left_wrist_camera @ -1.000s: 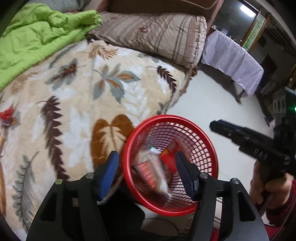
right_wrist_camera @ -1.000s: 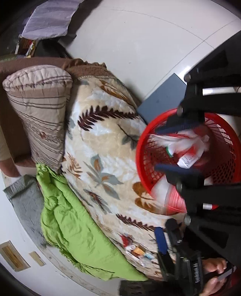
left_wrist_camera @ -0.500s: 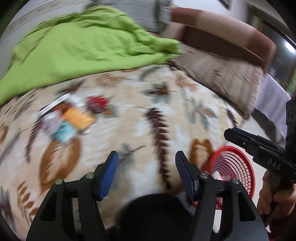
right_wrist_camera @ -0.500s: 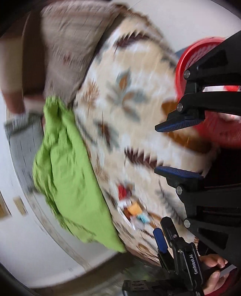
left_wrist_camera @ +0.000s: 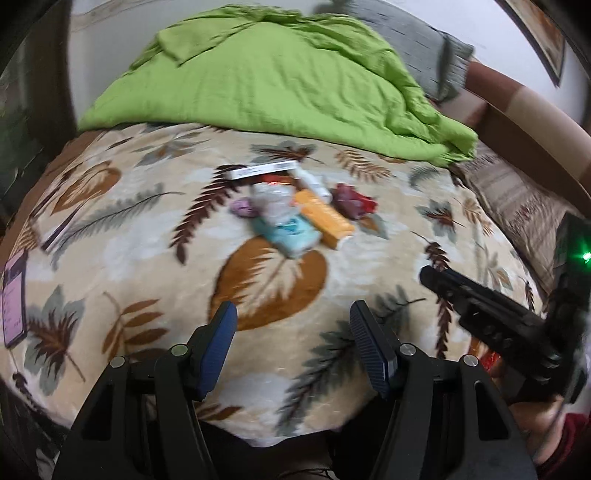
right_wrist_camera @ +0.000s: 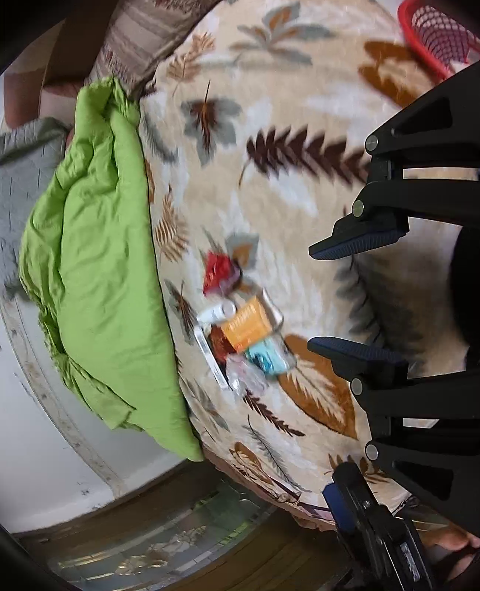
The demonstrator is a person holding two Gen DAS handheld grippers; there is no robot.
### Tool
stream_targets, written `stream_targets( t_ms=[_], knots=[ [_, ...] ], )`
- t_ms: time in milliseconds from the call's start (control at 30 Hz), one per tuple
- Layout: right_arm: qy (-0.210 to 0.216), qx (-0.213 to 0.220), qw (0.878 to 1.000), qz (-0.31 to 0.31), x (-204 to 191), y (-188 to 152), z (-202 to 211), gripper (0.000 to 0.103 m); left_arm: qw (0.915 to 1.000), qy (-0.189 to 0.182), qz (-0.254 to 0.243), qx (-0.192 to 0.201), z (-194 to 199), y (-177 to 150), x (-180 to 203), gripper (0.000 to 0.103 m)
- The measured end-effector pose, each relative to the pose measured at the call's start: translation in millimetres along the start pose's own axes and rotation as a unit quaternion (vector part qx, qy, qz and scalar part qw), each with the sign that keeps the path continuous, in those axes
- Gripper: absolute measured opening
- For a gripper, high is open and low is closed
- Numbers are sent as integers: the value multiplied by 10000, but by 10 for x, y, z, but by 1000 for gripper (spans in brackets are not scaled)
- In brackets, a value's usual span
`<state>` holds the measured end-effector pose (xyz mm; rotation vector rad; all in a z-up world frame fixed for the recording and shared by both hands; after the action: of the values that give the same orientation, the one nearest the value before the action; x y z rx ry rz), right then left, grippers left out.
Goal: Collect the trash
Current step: 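Move both open tools back to the remaining trash on the bed, then close the left tool on the clear plastic bag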
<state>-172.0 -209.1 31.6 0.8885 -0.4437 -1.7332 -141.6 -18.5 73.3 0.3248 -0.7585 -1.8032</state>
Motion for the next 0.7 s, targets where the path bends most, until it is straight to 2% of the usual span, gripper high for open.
stream_targets(
  t_ms=[200, 367, 500, 700],
  knots=[
    [40, -295, 9995, -95, -67, -171, -225, 47, 9995, 107, 281, -39, -70, 53, -257, 63],
    [72, -241, 9990, -382, 77, -192, -177, 48, 9990, 166, 426, 17, -243, 288, -426, 63],
    [158, -325, 9981, -505, 154, -203, -164, 48, 9983, -31, 581, -36, -494, 532, -487, 63],
    [68, -279, 9988, -396, 251, -48, -180, 48, 9953, -402, 805, -365, -1037, 821, -413, 62]
  ],
)
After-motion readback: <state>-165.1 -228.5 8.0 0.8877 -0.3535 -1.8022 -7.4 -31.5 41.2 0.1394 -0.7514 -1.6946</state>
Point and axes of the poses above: each gripper's, at about its wrist camera, not at the fingertips, and z roughly against the way its jaws point, x to its right, y to its top, the point moved 4 cm from there along -z, roughly the way its jaws point, and after that the axes turned 2 degrees about -z, right-handed, at the moved point
